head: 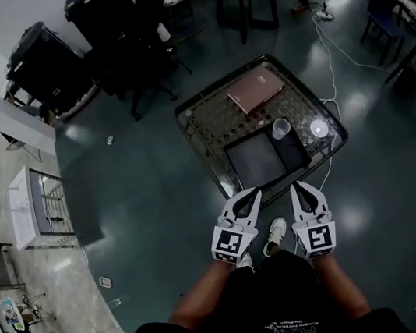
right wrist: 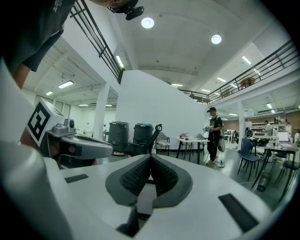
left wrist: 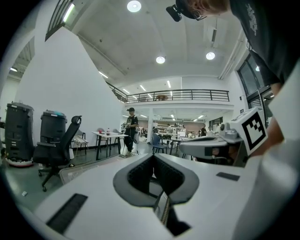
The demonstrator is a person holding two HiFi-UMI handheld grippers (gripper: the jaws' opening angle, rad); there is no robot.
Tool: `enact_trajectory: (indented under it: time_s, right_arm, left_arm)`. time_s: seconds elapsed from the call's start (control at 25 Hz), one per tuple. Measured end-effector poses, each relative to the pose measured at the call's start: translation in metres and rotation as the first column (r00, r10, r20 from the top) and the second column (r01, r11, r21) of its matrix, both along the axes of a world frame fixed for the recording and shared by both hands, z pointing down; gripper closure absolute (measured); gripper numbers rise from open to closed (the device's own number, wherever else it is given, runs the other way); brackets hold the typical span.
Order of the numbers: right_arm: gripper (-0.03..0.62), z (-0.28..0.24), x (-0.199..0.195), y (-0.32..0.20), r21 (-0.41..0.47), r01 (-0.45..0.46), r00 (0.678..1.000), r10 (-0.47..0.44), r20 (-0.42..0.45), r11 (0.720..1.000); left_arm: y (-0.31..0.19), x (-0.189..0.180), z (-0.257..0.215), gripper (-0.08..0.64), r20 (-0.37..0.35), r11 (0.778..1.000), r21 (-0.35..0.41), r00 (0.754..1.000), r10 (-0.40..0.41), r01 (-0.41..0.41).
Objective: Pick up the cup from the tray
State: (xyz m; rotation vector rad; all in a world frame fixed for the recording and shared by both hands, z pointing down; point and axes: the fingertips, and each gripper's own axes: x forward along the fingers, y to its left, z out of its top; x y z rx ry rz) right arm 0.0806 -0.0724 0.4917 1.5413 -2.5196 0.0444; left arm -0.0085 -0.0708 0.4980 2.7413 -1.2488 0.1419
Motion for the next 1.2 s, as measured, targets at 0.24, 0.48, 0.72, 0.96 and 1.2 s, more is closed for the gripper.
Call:
enact_trajectory:
  time_s: [0.24,0.48,0.72,0.96,1.2]
  right_arm:
    - [0.584,0.011,0.019,-0.033,-0.014,0.035,0.999,-0.035,0.003,0.999]
    - [0.584,0.013,0.029,-0.064,-0.008,0.076,0.997,-0.076,0.0,0.997]
    - [0.584,0.021,0.039,-0.082,-0.026,0.112,0.993,-0.111,0.033,0.993]
    - [0.584,0.032,0.047,-0.103,-0.035,0.124,0.991,-0.122,0.05,0.992]
    - [0.584,0.049,0.04,-0.122,-0.066,0.113,0.993,-0.11,0.05,0.991]
  left_arm:
    - [-0.036,0.02,0.006,0.551,0.027,1.0,-0.001,0.999,-0.022,0.022]
    - [-0.062,0.035,0.009,0.551,0.045,0.999,-0.01,0.998,-0.051,0.051]
    - [-0.076,0.042,0.01,0.551,0.054,0.997,0.001,0.996,-0.075,0.075]
    - [-0.104,0.032,0.017,0.551,0.069,0.992,0.002,0.99,-0.126,0.126]
    - [-0.124,0.021,0.033,0.551,0.068,0.989,-0.02,0.987,-0.148,0.149]
